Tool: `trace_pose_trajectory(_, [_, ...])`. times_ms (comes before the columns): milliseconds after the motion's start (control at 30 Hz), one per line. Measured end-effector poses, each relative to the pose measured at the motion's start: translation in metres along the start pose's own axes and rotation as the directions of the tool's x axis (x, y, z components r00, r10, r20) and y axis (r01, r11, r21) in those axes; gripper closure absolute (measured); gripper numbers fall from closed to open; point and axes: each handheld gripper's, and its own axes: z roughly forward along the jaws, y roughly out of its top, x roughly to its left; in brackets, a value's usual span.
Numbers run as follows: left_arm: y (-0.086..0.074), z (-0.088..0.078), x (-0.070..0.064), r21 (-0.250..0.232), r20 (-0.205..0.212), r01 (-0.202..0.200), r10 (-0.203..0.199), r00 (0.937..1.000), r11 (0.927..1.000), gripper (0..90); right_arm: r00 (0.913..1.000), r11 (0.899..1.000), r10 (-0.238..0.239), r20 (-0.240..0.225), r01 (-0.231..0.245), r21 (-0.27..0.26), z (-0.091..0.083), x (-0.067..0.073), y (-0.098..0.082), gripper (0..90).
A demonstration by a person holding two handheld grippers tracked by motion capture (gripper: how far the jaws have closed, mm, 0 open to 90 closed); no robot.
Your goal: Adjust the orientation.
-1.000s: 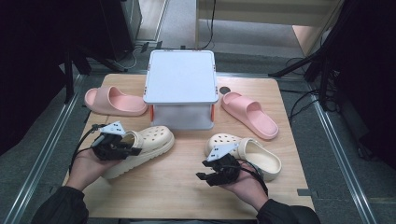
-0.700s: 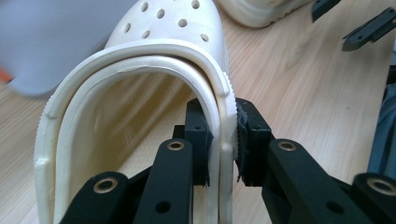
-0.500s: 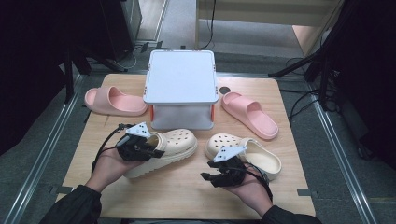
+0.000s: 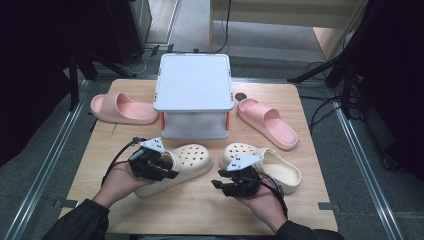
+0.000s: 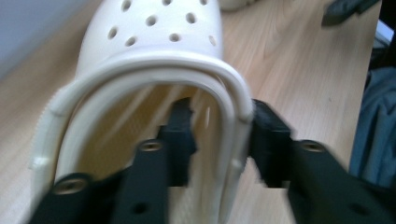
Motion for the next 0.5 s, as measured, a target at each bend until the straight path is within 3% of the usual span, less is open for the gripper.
trace_pose_trajectory(267, [-0.003, -0.027, 0.004, -0.048, -0.017, 0.005, -0.006, 0.9998, 0.9988, 53.2, 0.9997, 0.999, 0.022, 0.011, -0.021, -0.039, -0.002, 0.001, 0.003, 63.5])
trace_pose_trajectory(333, [-0.004, -0.033, 0.008, -0.053, -0.013, 0.018, -0.019, 0.9997, 0.9984, 60.1, 0.9987, 0.998, 0.050, 0.009, -0.049, -0.049, 0.003, 0.002, 0.006, 66.7])
trace_pose_trajectory(400, [-0.006, -0.038, 0.015, -0.053, -0.016, 0.021, -0.022, 0.9996, 0.9983, 63.1, 0.9987, 0.998, 0.049, 0.010, -0.049, -0.050, 0.006, 0.003, 0.007, 68.3])
trace_pose_trajectory(500, [-0.011, -0.043, 0.031, -0.067, -0.036, 0.030, -0.033, 0.9988, 0.9973, 76.9, 0.9988, 0.998, 0.050, 0.004, -0.050, -0.044, 0.016, 0.006, 0.011, 73.8])
